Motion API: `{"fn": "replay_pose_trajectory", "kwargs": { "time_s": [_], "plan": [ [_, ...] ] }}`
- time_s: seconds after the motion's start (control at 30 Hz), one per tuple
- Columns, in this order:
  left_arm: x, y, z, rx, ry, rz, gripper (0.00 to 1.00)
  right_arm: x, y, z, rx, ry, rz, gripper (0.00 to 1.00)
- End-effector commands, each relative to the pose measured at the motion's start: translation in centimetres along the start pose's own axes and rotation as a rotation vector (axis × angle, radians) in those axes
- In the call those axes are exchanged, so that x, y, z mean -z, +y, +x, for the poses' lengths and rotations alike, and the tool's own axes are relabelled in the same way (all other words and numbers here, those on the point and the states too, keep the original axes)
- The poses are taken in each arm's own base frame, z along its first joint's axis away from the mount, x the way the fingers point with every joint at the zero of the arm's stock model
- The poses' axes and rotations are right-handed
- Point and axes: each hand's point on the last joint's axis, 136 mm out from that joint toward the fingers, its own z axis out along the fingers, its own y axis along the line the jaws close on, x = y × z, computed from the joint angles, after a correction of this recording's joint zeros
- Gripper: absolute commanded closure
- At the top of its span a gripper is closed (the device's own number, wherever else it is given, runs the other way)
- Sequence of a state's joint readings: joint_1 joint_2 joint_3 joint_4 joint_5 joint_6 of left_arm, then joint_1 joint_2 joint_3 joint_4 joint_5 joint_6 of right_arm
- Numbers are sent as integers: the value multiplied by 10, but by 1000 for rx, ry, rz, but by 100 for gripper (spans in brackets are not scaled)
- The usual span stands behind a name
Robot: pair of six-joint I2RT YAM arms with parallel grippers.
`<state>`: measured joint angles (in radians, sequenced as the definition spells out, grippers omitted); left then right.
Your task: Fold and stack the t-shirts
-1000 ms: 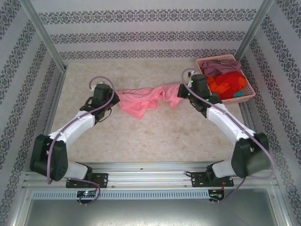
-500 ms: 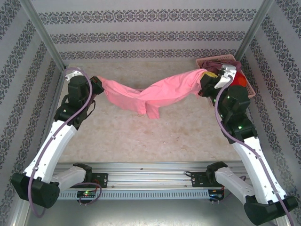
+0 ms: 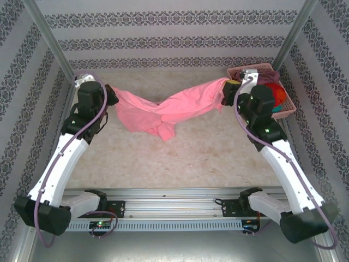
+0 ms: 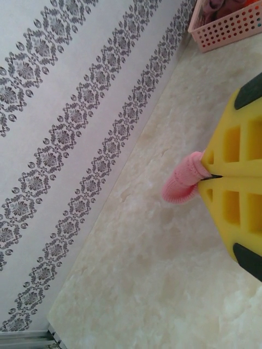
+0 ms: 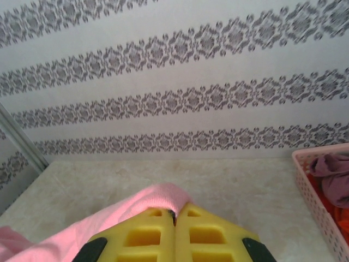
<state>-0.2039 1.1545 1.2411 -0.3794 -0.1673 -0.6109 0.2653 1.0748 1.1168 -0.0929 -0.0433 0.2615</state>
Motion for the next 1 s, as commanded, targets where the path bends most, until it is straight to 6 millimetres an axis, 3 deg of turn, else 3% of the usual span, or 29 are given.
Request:
{"fn": "replay_pose_trajectory", "kwargs": {
  "time_s": [0.0,0.13,0.4,0.5,0.63,0.97],
  "plan": [
    [8,-7,-34,-29,-73,9,100,5,23,-46,26,-112,-93,100],
    [30,-6,-52,-45,-145,9,100,15,34,-55,25,-156,-152,100],
    [70,13,-42,-74,-121,-16,100,47,34,-17,-39,-127,-199,100],
    [71,13,-40,-92,-100,-22,100,46,23,-7,-63,-94,-141,100],
    [32,14,-21,-116,-41,-43,100,14,-5,28,-99,47,-13,100],
    [-109,38,77,-142,202,-143,100,-92,-63,136,-221,344,136,100]
  ]
}}
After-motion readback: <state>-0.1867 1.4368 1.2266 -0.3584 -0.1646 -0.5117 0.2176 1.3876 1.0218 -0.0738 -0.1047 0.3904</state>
